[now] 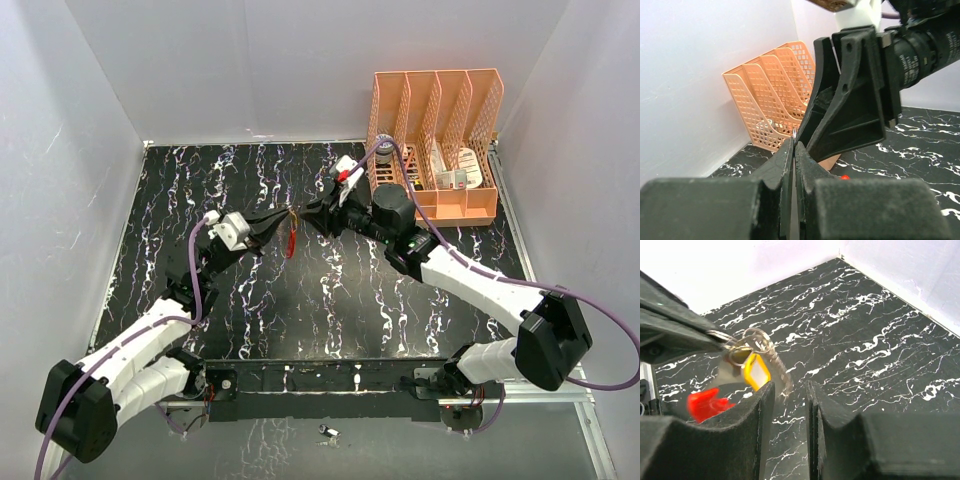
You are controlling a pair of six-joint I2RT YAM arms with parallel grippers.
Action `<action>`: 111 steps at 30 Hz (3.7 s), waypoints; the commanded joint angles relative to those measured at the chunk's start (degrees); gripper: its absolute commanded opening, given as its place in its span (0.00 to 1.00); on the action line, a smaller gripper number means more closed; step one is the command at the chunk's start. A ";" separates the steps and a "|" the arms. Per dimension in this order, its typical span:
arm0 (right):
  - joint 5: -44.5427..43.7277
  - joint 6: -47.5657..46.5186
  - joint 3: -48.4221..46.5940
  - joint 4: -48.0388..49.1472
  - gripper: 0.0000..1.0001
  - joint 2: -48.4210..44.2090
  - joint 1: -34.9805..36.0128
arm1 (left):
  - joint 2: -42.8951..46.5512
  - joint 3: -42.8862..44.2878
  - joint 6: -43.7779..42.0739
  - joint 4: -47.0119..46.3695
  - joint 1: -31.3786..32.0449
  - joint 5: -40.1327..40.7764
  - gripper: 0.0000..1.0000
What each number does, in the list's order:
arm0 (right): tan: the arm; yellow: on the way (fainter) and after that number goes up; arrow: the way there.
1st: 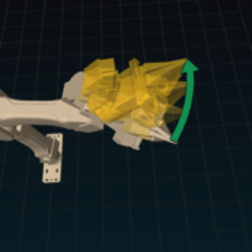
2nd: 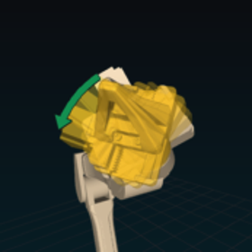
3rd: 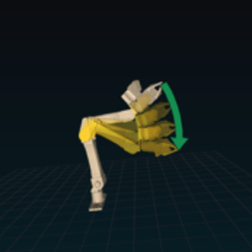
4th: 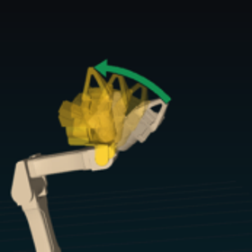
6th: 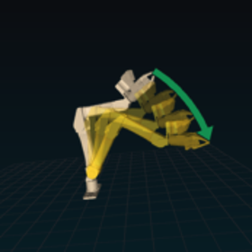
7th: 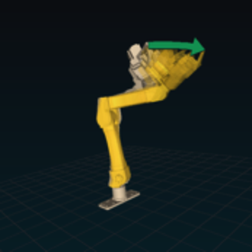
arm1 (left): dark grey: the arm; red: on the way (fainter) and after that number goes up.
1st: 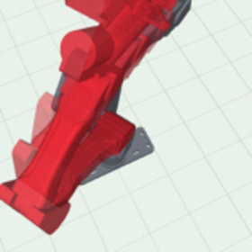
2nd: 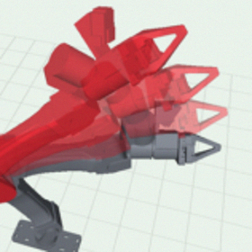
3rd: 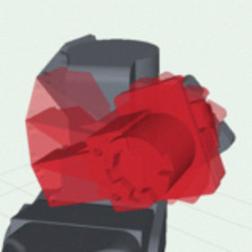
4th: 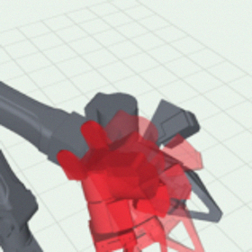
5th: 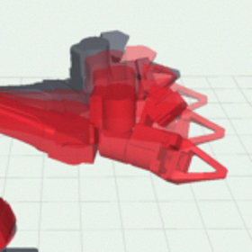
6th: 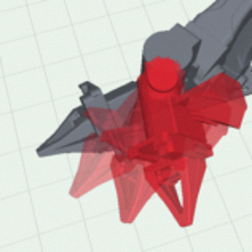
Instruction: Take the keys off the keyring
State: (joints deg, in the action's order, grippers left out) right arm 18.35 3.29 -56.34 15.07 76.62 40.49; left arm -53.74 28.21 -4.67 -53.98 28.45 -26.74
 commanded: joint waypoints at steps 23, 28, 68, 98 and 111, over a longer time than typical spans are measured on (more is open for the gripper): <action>-2.32 0.88 -0.47 4.55 0.33 0.90 6.13 | -1.52 0.56 1.73 -9.00 -0.24 1.91 0.00; -4.04 -0.27 -1.19 4.49 0.33 0.73 6.42 | -0.84 0.10 1.69 -8.29 -0.26 2.00 0.00; -9.61 -5.13 -4.37 -3.50 0.34 -0.26 6.97 | -0.19 1.29 0.34 -6.75 -0.24 1.93 0.00; -11.84 -5.09 -3.01 -0.74 0.29 0.28 6.96 | 0.78 1.00 2.15 -7.87 -0.24 1.55 0.00; -10.35 -2.77 -3.24 4.54 0.25 2.01 6.97 | -0.76 0.05 4.81 -10.40 -0.23 0.93 0.00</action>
State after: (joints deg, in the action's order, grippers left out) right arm 7.40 -0.71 -57.71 14.02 78.02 47.20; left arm -54.92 27.42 -0.80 -59.75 28.29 -24.69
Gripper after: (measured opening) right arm 0.259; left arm 0.009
